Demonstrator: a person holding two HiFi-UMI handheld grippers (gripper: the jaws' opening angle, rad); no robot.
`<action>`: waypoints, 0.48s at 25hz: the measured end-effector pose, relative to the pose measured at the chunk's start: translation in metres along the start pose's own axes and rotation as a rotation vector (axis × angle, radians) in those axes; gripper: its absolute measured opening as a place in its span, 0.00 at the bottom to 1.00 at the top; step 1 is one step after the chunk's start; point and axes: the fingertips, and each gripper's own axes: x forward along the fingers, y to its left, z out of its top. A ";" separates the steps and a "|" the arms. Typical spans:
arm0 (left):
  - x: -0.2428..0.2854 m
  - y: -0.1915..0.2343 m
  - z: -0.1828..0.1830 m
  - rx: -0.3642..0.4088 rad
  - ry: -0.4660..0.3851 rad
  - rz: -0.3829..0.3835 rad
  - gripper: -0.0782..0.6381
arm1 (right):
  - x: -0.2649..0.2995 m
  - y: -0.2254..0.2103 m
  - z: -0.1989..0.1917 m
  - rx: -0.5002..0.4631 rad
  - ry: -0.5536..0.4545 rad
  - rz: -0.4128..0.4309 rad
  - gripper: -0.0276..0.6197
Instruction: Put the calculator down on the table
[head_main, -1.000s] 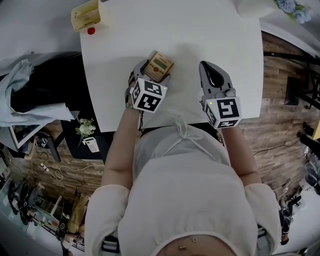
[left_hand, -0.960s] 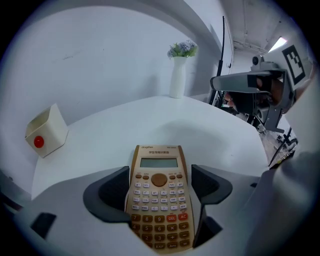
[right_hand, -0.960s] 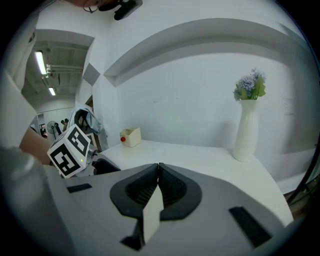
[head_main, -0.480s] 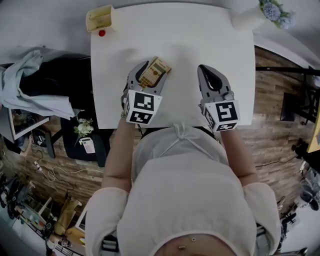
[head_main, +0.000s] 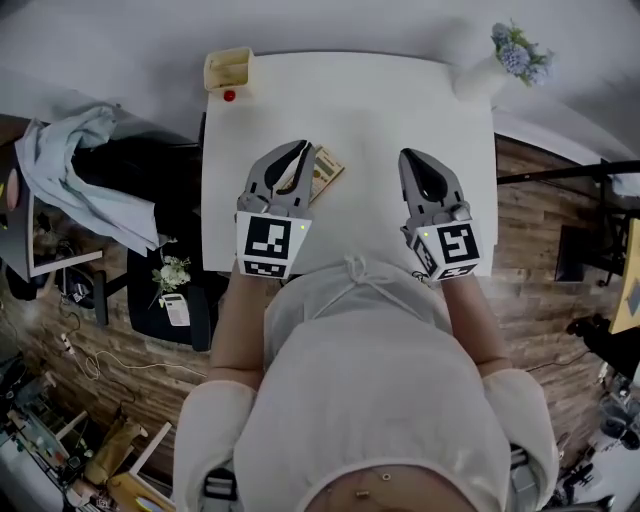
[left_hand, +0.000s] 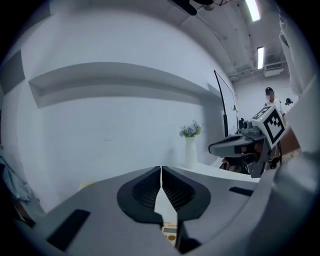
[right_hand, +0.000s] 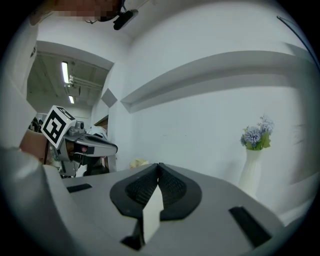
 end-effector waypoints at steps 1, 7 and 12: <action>-0.005 0.005 0.007 -0.005 -0.019 0.022 0.14 | -0.002 0.000 0.005 -0.006 -0.017 0.001 0.05; -0.033 0.021 0.032 -0.080 -0.098 0.067 0.13 | -0.012 -0.002 0.030 -0.051 -0.077 0.001 0.05; -0.048 0.018 0.041 -0.067 -0.145 0.038 0.13 | -0.016 0.001 0.039 -0.079 -0.095 0.015 0.05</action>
